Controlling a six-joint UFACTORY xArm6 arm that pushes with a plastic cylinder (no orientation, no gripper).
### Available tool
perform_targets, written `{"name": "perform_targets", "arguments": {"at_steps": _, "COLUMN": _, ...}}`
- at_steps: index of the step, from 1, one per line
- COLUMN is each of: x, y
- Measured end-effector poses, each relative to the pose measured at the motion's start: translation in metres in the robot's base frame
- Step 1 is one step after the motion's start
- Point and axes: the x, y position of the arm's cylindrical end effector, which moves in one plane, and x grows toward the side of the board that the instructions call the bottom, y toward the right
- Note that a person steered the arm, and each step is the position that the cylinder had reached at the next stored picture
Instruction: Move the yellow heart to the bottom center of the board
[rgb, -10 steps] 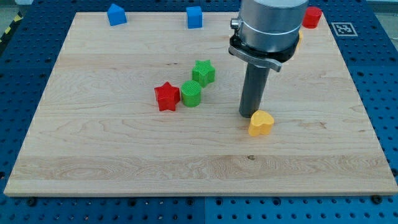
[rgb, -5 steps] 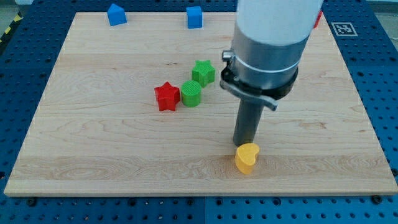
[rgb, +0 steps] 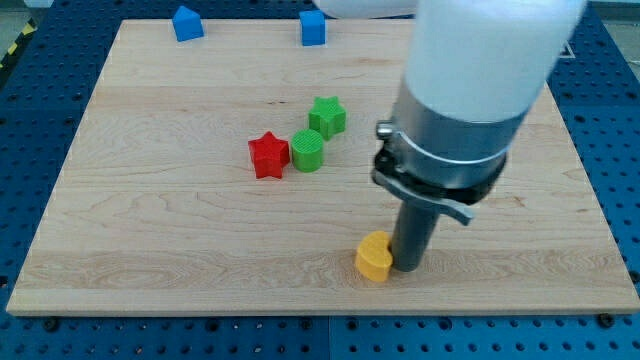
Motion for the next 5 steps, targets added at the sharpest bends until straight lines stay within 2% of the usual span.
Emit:
{"name": "perform_targets", "arguments": {"at_steps": 2, "x": 0.000, "y": -0.006}}
{"name": "perform_targets", "arguments": {"at_steps": 3, "x": -0.025, "y": 0.039}}
{"name": "perform_targets", "arguments": {"at_steps": 5, "x": -0.120, "y": 0.050}}
